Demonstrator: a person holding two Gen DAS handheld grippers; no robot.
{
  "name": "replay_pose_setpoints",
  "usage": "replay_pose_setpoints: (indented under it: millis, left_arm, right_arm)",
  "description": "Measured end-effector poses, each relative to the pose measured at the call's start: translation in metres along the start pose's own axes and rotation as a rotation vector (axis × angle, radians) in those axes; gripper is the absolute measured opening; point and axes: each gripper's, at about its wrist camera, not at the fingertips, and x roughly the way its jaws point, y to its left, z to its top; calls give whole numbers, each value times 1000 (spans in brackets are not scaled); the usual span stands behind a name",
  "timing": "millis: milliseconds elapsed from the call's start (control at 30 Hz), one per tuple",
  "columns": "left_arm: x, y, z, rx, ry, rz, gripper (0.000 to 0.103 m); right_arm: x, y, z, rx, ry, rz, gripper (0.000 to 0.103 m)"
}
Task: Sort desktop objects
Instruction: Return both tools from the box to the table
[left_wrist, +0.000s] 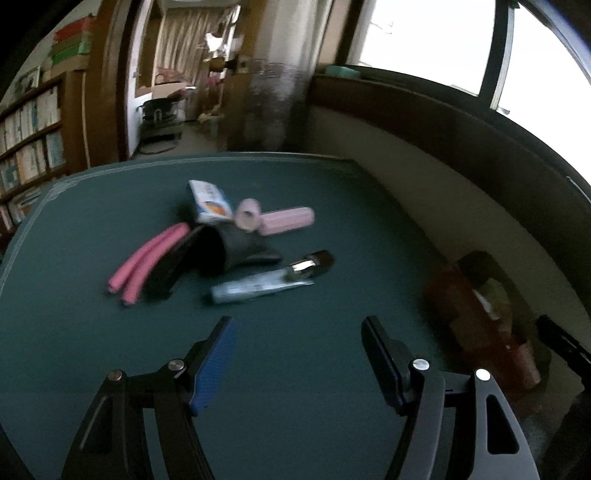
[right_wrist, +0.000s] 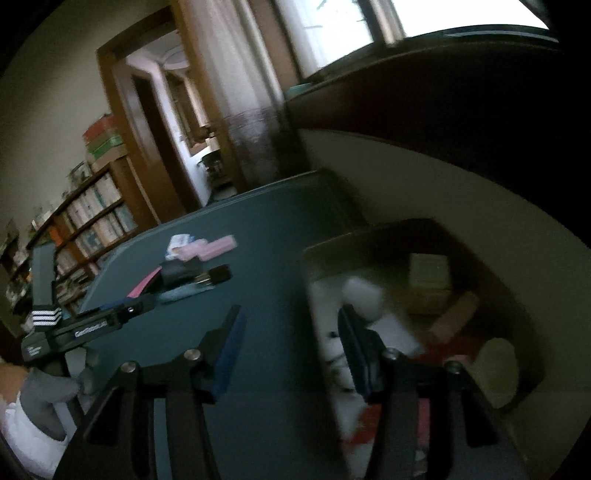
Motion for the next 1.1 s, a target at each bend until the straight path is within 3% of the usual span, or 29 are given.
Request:
replay_pose_setpoints:
  millis: [133, 467, 833, 1100]
  left_arm:
    - [7, 16, -3, 6, 22, 22, 71]
    - [10, 44, -10, -38, 41, 21, 71]
    - [17, 66, -14, -90, 47, 14, 71]
    - [26, 73, -18, -107, 63, -8, 71]
  right_arm:
    - [12, 22, -2, -29, 23, 34, 57]
    - [76, 72, 0, -86, 121, 96, 73]
    - [168, 98, 15, -92, 206, 50, 73]
    - [209, 106, 22, -148, 221, 10, 76]
